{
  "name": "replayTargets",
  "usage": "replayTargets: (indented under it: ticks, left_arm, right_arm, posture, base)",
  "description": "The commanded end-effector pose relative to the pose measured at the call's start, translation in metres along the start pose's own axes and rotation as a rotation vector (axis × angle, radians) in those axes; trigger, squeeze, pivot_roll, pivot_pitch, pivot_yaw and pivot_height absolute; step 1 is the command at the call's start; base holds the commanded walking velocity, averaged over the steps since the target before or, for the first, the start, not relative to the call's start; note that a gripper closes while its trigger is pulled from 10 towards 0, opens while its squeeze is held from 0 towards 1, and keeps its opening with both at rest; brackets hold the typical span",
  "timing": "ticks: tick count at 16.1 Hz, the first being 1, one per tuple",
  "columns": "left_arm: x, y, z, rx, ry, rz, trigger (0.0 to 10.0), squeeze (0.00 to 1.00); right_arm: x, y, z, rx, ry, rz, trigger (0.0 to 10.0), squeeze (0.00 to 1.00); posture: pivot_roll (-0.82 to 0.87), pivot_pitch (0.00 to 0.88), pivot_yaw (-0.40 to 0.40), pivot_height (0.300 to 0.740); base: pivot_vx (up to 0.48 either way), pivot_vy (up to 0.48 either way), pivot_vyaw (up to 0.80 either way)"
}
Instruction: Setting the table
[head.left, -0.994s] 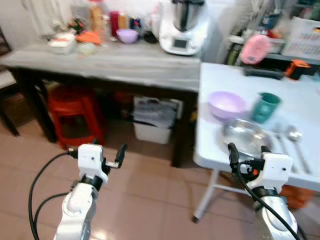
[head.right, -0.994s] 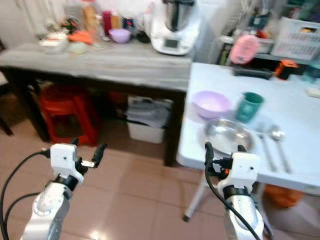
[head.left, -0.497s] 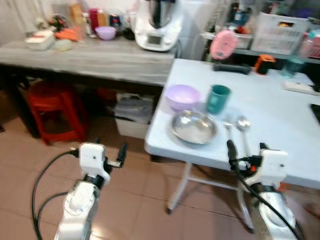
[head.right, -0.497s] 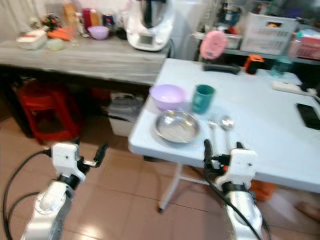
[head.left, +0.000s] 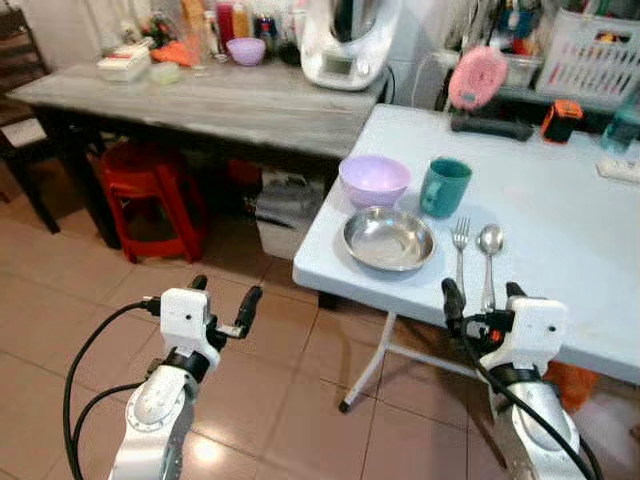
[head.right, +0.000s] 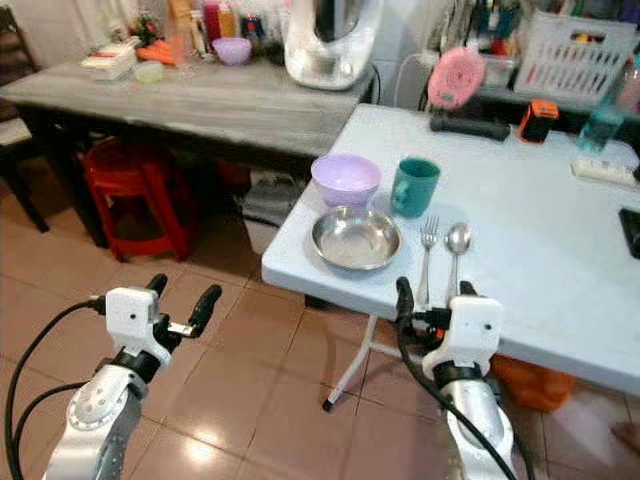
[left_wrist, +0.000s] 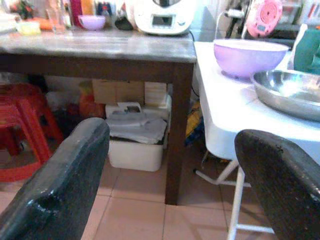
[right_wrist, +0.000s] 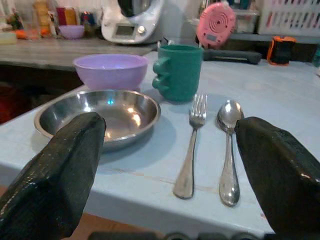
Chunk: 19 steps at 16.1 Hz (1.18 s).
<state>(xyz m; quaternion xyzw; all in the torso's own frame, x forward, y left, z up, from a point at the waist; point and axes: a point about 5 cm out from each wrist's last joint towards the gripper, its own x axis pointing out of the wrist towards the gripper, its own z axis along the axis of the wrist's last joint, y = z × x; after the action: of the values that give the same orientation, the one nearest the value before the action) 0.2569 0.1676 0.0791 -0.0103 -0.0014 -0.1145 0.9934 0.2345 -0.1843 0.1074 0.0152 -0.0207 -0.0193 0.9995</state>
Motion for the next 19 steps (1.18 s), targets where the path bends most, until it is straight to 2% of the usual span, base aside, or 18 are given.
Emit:
replayTargets:
  ticks: [1, 11, 16, 19]
  left_arm:
    - [0.0011, -0.0016, 0.0027, -0.005, -0.009, -0.014, 10.0, 0.00]
    - [0.0017, -0.0065, 0.0014, -0.012, -0.006, -0.048, 10.0, 0.00]
    - [0.0010, -0.0081, -0.0006, -0.032, 0.001, -0.054, 10.0, 0.00]
    - [0.0006, -0.0083, -0.0016, -0.026, 0.005, -0.058, 10.0, 0.00]
  right_arm:
    - [0.0003, -0.0015, 0.0016, -0.010, -0.003, 0.001, 10.0, 0.00]
    - [-0.0018, -0.0015, 0.0016, -0.013, -0.001, -0.001, 10.0, 0.00]
    - [-0.0020, 0.0012, 0.0009, -0.008, 0.001, 0.005, 10.0, 0.00]
    - [-0.0025, 0.0024, -0.0006, -0.005, 0.007, 0.012, 10.0, 0.00]
  posture:
    - [-0.02, 0.000, -0.022, 0.740]
    - [-0.03, 0.000, -0.017, 0.740]
    - [-0.02, 0.000, -0.016, 0.740]
    - [-0.02, 0.000, -0.017, 0.740]
  base:
    - [0.274, 0.000, 0.00]
    - [0.297, 0.000, 0.00]
    - [0.000, 0.000, -0.71]
    - [0.000, 0.000, -0.14]
